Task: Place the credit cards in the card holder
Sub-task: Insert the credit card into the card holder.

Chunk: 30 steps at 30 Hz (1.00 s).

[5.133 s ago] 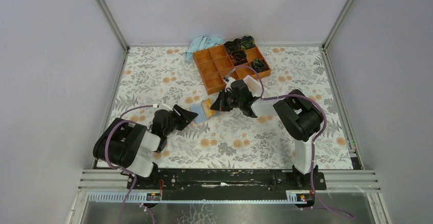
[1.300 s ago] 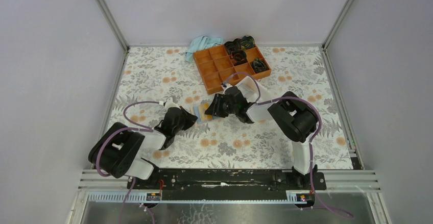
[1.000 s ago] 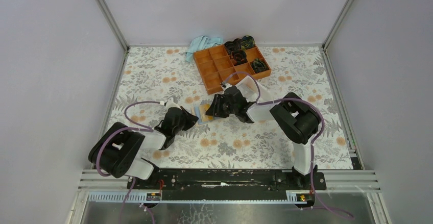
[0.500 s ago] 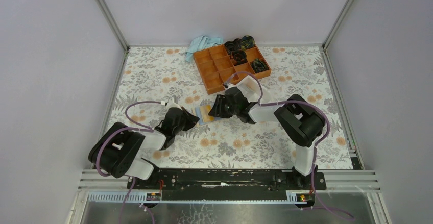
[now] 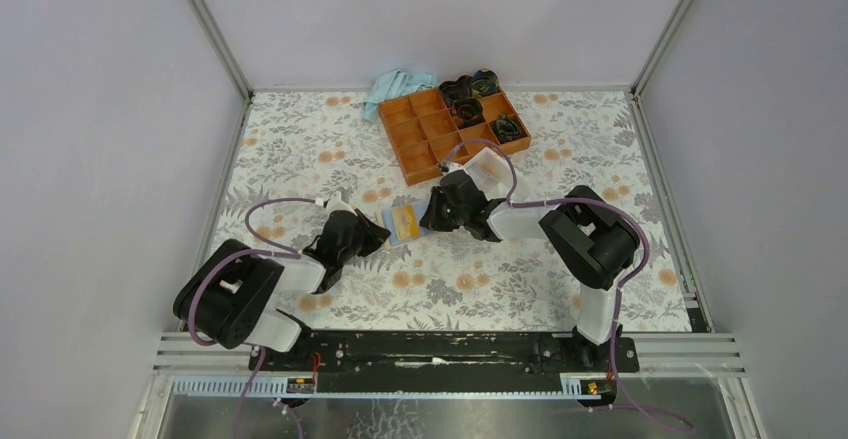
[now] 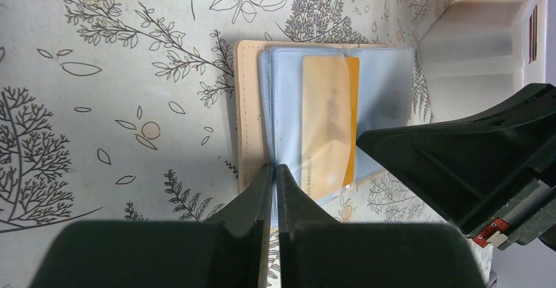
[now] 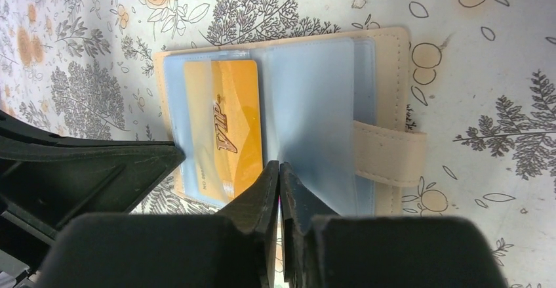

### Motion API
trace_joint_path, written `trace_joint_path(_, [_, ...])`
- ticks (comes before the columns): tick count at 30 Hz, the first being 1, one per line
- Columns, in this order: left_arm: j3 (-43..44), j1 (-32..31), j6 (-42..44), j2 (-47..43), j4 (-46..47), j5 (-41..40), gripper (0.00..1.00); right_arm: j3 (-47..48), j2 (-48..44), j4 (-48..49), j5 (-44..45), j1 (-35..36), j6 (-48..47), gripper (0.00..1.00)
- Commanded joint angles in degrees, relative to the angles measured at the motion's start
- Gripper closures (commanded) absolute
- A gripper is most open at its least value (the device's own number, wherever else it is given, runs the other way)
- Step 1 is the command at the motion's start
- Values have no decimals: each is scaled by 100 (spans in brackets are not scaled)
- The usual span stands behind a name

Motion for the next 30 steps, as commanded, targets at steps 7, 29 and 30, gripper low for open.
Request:
trace_joint_path(7, [28, -40, 168, 154, -438, 26, 92, 430, 5, -273, 363, 15, -349, 93])
trace_joint_path(29, [79, -40, 129, 191, -385, 53, 92, 861, 427, -486, 262, 183, -417, 94])
trace_joint_path(30, [80, -42, 128, 189, -379, 65, 92, 882, 449, -486, 264, 197, -419, 94])
